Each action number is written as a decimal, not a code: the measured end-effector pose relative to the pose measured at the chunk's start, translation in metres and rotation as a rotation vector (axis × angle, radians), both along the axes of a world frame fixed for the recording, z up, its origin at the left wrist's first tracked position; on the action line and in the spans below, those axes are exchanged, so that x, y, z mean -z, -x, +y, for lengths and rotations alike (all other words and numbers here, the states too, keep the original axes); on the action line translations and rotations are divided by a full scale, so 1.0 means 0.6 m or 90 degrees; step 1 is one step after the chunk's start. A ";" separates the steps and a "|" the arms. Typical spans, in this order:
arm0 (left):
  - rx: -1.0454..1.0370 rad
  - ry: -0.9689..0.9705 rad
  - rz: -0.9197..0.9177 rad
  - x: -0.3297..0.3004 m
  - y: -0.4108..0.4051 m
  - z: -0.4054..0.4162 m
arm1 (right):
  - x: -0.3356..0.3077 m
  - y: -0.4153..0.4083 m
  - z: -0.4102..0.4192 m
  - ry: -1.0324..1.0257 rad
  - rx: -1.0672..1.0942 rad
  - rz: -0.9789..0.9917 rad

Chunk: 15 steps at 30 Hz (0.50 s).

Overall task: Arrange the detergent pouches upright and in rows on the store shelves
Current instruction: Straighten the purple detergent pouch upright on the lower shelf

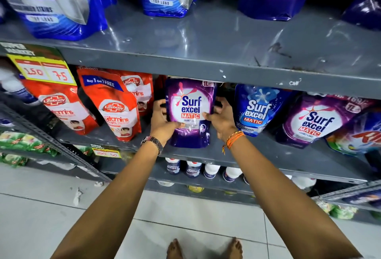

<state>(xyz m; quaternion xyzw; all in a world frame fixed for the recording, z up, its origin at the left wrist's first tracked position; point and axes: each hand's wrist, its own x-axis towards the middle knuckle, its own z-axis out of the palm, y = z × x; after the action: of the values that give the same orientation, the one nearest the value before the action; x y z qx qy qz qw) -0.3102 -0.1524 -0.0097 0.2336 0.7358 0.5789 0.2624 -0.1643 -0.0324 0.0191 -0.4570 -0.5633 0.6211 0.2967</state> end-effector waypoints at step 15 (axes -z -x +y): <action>-0.139 -0.101 0.065 0.006 0.024 0.052 | 0.023 0.066 0.043 -0.230 0.038 -0.010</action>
<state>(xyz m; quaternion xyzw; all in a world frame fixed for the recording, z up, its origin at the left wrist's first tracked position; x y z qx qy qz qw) -0.3248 -0.1215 -0.0131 0.2017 0.7213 0.6475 0.1408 -0.2036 -0.0063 0.0052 -0.4177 -0.6543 0.4970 0.3877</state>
